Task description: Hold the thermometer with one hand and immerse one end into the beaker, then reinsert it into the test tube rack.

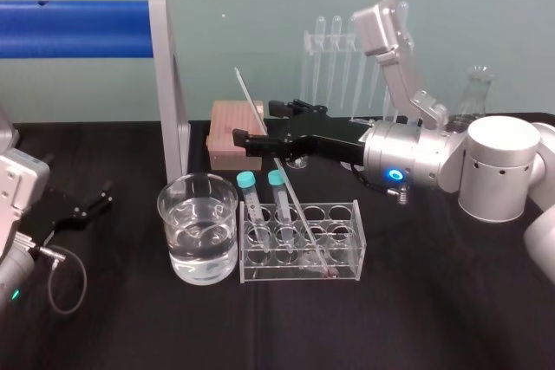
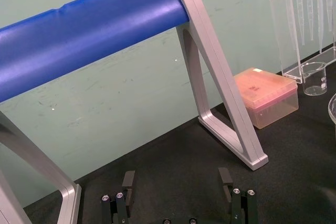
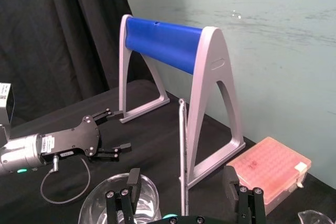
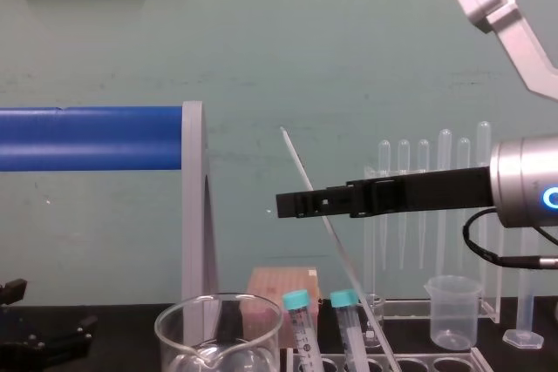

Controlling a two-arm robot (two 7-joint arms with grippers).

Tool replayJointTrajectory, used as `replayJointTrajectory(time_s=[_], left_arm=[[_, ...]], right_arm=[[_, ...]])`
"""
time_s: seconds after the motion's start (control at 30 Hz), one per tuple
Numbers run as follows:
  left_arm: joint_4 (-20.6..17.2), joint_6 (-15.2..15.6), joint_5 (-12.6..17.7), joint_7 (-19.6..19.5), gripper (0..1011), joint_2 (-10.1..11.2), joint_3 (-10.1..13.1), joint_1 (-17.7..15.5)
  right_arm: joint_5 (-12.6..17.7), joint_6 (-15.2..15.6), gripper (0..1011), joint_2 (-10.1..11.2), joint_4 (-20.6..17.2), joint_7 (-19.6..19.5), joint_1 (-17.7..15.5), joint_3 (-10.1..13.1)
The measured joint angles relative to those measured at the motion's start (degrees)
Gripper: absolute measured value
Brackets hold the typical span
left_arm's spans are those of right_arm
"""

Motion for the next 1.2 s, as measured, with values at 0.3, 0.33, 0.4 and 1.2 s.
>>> replayJointTrajectory(time_s=[0.3,0.33,0.4,1.2], left_arm=[[0.0,0.0,0.0,0.0,1008,0.0,0.0,0.0],[0.0,0.0,0.0,0.0,1008,0.0,0.0,0.0],[0.0,0.0,0.0,0.0,1008,0.0,0.0,0.0],[0.0,0.0,0.0,0.0,1008,0.0,0.0,0.0]], right_arm=[[-1.7,0.2,1003,-0.5,1.3,0.2,1.6,-1.8],[-1.9,0.2,1003,-0.5,1.4,0.3,1.7,-1.9],[-2.3,0.1,1003,-0.6,1.7,0.4,1.8,-2.2],[-2.1,0.0,707,-0.5,1.5,0.4,1.7,-1.9]])
